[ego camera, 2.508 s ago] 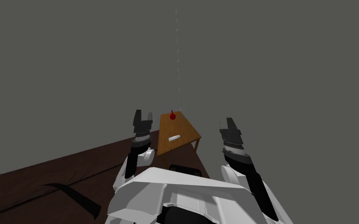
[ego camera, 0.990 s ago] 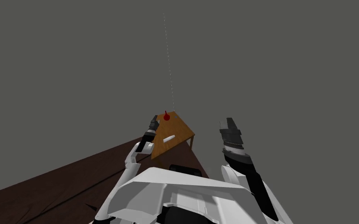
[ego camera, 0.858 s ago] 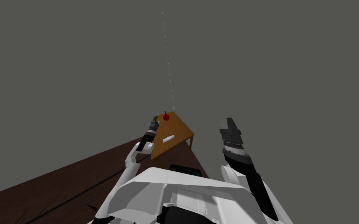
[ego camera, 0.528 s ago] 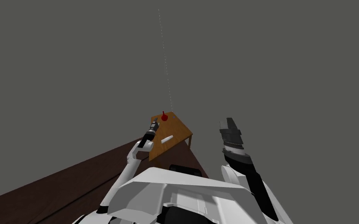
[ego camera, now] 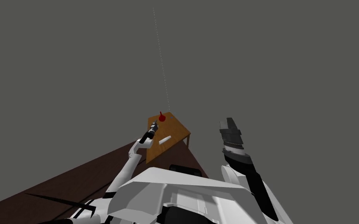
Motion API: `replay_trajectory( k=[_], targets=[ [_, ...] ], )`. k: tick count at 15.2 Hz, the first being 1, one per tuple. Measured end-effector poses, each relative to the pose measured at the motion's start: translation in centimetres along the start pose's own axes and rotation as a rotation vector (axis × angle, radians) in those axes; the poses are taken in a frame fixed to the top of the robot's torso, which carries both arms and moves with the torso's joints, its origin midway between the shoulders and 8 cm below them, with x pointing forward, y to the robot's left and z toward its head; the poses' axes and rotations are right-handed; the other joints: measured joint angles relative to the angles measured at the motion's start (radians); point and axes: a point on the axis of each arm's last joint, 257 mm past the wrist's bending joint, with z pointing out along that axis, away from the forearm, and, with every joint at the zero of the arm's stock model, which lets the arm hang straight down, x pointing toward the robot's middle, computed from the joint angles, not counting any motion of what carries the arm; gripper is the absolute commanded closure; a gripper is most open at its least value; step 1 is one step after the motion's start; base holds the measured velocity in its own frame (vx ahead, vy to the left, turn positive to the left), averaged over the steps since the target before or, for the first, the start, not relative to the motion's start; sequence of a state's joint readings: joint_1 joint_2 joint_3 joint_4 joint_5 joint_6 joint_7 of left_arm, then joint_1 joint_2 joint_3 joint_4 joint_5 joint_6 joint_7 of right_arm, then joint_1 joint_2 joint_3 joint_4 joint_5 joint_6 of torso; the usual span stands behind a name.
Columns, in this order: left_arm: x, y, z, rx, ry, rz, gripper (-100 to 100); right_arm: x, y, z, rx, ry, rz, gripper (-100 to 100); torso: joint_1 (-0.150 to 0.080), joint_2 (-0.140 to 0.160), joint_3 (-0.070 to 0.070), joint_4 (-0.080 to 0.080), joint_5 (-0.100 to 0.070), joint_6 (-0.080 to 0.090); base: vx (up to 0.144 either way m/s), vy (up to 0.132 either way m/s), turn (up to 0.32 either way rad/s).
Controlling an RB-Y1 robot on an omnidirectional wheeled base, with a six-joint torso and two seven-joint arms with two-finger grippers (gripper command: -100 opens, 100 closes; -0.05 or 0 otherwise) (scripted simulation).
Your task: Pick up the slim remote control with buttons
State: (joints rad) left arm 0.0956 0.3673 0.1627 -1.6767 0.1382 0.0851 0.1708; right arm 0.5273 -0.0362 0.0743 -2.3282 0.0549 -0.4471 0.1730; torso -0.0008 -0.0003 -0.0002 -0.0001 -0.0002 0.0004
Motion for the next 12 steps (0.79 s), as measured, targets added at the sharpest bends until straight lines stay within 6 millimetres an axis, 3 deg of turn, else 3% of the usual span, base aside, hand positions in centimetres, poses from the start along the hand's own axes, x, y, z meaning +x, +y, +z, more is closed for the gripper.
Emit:
replay_trajectory(
  k=[4, 12],
  targets=[
    [-1.9, 4.1, 0.6, -0.109, -0.038, -0.027, -100, 0.0, 0.0, 0.0, 0.0, 0.0, 0.0, 0, 0.0, 0.0, 0.0, 0.0, 0.0, -0.001, 0.0, -0.013, -0.108],
    [-5.8, 9.8, 1.2, -0.31, -0.122, -0.099, -100, 0.0, 0.0, 0.0, 0.0, 0.0, 0.0, 0, 0.0, 0.0, 0.0, 0.0, 0.0, 0.0, 0.002, -0.012, -0.099]
  ],
)
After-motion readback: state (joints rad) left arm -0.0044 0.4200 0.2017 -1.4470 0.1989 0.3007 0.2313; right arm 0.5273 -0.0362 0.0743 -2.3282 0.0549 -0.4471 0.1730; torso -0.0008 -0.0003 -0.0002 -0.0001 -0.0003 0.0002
